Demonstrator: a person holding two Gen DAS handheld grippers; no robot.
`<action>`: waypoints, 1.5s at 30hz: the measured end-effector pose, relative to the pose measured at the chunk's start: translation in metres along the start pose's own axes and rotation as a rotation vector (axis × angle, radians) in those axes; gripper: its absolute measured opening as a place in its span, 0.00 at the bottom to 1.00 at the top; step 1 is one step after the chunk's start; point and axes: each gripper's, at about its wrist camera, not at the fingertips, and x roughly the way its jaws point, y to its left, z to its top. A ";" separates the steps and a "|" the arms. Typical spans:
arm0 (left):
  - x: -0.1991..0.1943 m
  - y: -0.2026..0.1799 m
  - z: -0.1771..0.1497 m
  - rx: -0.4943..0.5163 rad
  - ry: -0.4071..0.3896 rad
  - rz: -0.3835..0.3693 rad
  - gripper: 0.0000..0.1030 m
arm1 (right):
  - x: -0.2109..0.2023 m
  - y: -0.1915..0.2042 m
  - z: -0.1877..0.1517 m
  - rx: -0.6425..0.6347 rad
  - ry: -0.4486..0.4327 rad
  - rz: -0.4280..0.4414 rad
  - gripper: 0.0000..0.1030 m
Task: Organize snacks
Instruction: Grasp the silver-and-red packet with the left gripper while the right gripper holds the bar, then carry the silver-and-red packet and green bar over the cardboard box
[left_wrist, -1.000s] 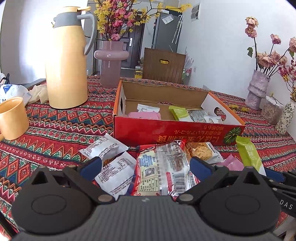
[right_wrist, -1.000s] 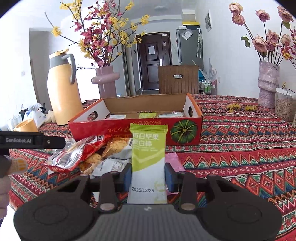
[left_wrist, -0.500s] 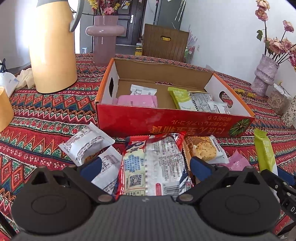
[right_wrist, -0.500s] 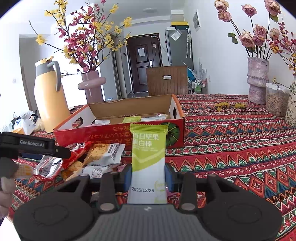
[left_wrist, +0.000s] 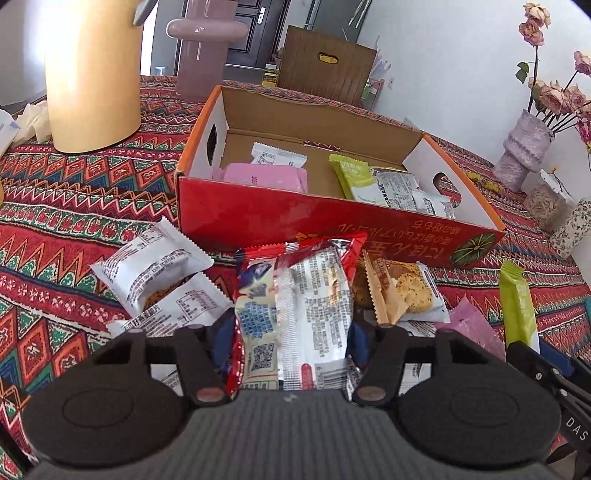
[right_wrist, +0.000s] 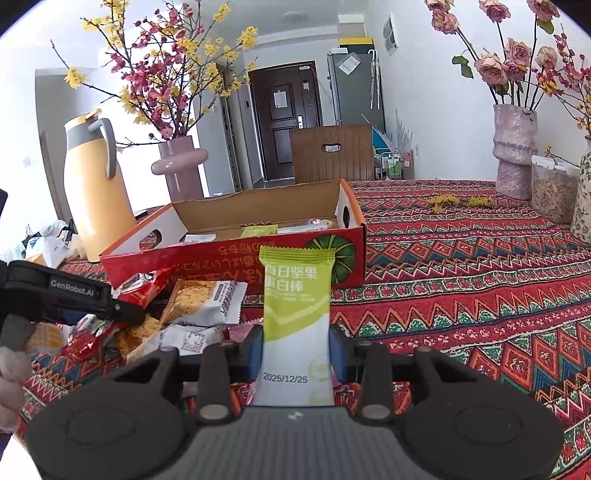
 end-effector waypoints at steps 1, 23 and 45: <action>0.000 0.001 0.000 -0.002 -0.002 0.000 0.55 | 0.000 0.000 0.000 0.000 0.000 0.000 0.35; -0.037 -0.009 -0.005 0.074 -0.130 0.051 0.53 | -0.005 0.005 0.011 -0.011 -0.032 0.017 0.35; -0.054 -0.045 0.037 0.125 -0.272 0.019 0.53 | 0.017 0.020 0.064 -0.039 -0.116 0.070 0.35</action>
